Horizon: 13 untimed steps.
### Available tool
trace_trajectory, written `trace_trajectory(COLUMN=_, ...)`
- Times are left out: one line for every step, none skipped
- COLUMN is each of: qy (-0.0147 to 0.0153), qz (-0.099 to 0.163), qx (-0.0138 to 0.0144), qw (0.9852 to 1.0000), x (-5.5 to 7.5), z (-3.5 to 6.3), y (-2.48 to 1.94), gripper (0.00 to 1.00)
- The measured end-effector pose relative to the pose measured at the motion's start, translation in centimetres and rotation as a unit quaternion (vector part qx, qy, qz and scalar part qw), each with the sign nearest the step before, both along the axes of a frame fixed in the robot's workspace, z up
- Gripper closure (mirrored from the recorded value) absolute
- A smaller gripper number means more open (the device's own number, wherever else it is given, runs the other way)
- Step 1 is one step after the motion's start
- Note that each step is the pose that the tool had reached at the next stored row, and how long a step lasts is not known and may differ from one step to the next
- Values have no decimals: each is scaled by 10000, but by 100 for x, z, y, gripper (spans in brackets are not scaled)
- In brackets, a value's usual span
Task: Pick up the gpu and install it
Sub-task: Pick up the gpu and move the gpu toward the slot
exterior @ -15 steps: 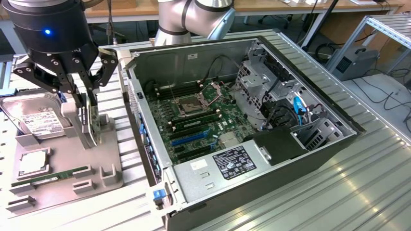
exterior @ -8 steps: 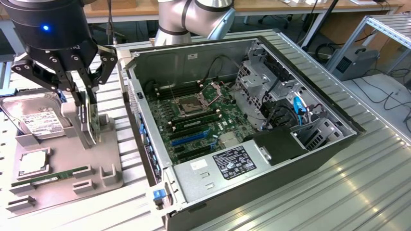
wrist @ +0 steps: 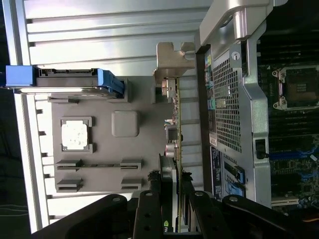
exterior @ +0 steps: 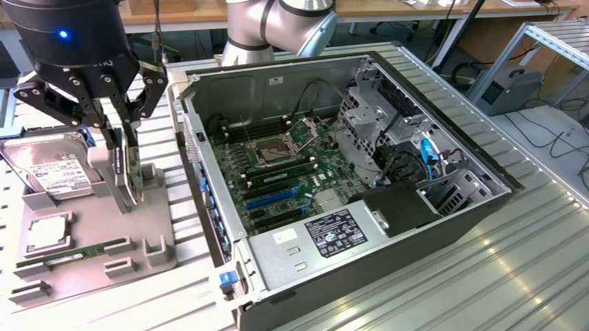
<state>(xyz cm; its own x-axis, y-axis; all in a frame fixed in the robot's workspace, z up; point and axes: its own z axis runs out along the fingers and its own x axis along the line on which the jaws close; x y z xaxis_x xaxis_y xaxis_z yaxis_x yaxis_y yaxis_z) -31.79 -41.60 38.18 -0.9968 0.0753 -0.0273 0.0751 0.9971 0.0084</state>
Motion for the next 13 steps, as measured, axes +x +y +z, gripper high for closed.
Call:
trace_trajectory(qy=0, qz=0, qx=0, qw=10000, x=0, z=6, y=0, gripper=73)
trace_trajectory(qy=0, qz=0, qx=0, qw=10000, x=0, z=12, y=0, gripper=73)
trace_trajectory(qy=0, qz=0, qx=0, qw=10000, x=0, z=17, y=0, gripper=73)
trace_trajectory(qy=0, qz=0, qx=0, qw=10000, x=0, z=23, y=0, gripper=73)
trace_trajectory(qy=0, qz=0, qx=0, qw=10000, x=0, z=28, y=0, gripper=73)
trace_trajectory(qy=0, qz=0, qx=0, qw=10000, x=0, z=32, y=0, gripper=73)
trace_trajectory(qy=0, qz=0, qx=0, qw=10000, x=0, z=39, y=0, gripper=73)
trace_trajectory(qy=0, qz=0, qx=0, qw=10000, x=0, z=43, y=0, gripper=73)
trace_trajectory(qy=0, qz=0, qx=0, qw=10000, x=0, z=47, y=0, gripper=73)
trace_trajectory(qy=0, qz=0, qx=-1, qw=10000, x=0, z=52, y=0, gripper=73)
trace_trajectory(qy=1, qz=0, qx=0, qw=10000, x=0, z=56, y=0, gripper=73)
trace_trajectory(qy=0, qz=0, qx=0, qw=10000, x=0, z=59, y=0, gripper=73)
trace_trajectory(qy=0, qz=0, qx=0, qw=10000, x=0, z=63, y=0, gripper=73)
